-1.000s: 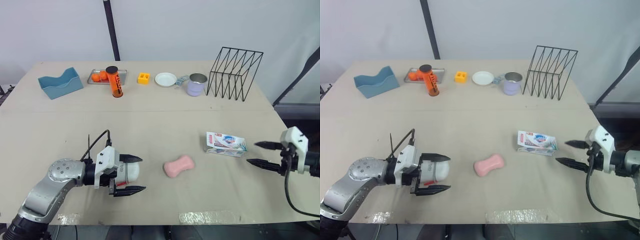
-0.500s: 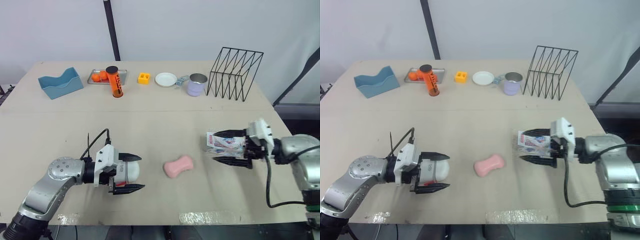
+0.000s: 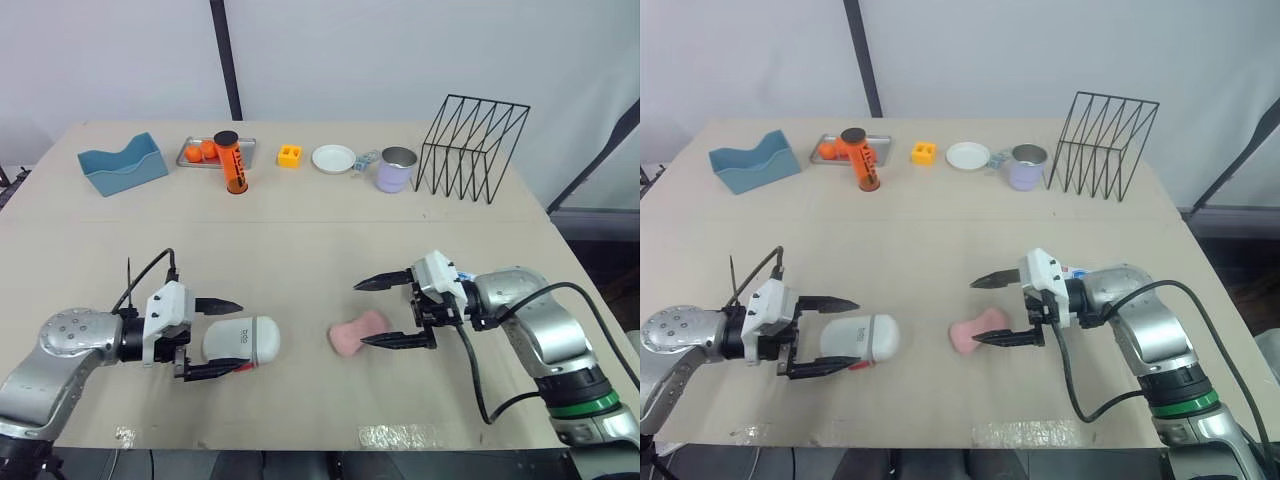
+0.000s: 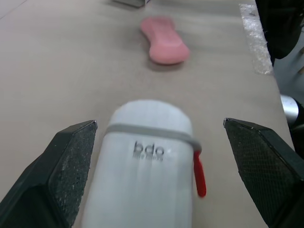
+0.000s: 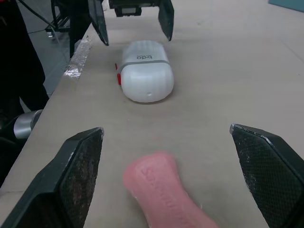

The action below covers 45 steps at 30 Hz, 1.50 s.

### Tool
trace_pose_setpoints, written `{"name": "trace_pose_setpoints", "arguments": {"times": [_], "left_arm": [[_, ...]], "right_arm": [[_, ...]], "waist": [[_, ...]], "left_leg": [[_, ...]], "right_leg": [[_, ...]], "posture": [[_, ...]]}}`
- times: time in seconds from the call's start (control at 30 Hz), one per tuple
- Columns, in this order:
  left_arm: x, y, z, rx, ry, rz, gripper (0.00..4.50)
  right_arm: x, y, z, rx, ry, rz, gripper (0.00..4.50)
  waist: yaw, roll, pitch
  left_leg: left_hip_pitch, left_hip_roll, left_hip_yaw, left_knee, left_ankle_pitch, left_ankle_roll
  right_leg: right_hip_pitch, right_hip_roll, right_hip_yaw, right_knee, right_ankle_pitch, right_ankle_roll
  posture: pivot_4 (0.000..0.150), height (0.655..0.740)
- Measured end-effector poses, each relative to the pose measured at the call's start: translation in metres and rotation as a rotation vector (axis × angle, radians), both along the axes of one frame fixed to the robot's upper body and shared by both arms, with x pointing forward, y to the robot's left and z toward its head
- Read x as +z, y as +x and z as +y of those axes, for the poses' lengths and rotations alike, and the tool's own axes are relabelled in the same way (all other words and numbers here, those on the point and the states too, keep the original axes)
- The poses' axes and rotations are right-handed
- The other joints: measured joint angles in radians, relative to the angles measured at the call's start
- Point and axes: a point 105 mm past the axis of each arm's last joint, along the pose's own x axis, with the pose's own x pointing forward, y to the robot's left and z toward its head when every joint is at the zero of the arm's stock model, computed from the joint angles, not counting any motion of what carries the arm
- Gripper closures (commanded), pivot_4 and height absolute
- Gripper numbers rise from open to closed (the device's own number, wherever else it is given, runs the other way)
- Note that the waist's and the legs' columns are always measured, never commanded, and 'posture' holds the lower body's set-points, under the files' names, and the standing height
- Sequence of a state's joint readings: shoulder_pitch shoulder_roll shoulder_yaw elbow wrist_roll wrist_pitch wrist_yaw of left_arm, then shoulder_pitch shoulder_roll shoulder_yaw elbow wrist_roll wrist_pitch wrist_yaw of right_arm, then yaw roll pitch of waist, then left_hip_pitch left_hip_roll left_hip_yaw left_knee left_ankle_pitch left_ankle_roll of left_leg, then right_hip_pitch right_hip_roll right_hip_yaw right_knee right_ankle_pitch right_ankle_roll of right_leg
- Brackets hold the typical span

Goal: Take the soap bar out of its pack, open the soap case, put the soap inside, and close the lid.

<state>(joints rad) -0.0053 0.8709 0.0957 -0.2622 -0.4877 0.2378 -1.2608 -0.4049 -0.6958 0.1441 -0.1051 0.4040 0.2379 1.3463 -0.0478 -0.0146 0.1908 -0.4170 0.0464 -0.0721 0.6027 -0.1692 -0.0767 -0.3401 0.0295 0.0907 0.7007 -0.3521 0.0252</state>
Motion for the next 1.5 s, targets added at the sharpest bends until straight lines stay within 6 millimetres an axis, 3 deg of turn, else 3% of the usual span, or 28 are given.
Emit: {"name": "trace_pose_setpoints", "arguments": {"times": [0.1,0.37,0.77,1.5], "left_arm": [[0.001,0.004,0.015,0.022,0.028,-0.013,0.00],[-0.008,0.003,0.024,-0.007,0.074,0.004,0.00],[-0.018,0.007,0.023,-0.084,0.137,-0.002,0.00],[-0.036,0.013,0.015,-0.102,0.156,-0.036,0.00]], "right_arm": [[-0.006,-0.001,0.006,0.013,-0.018,0.002,0.09],[-0.010,0.000,0.014,0.008,-0.014,0.007,0.09],[-0.009,0.001,0.024,-0.026,0.065,0.100,0.09],[-0.013,-0.002,0.020,-0.015,0.041,0.091,0.09]], "waist": [[0.000,0.000,0.000],[0.000,0.000,0.000],[0.000,0.000,0.000],[0.000,0.000,0.000]], "left_leg": [[0.000,0.000,0.000,0.000,0.000,0.000],[-0.007,0.000,0.000,0.000,0.000,0.000],[-0.007,0.000,0.000,0.000,0.000,0.000],[-0.007,0.000,0.000,0.000,0.000,0.000]], "right_leg": [[0.000,0.000,0.000,0.000,0.000,0.000],[-0.007,0.000,0.000,0.002,0.003,-0.005],[-0.008,0.000,0.000,0.002,0.003,-0.006],[-0.008,0.000,0.000,0.003,0.003,-0.006]], "posture": [[0.150,0.7400],[0.150,0.7400],[0.150,0.7400],[0.150,0.7400]]}}
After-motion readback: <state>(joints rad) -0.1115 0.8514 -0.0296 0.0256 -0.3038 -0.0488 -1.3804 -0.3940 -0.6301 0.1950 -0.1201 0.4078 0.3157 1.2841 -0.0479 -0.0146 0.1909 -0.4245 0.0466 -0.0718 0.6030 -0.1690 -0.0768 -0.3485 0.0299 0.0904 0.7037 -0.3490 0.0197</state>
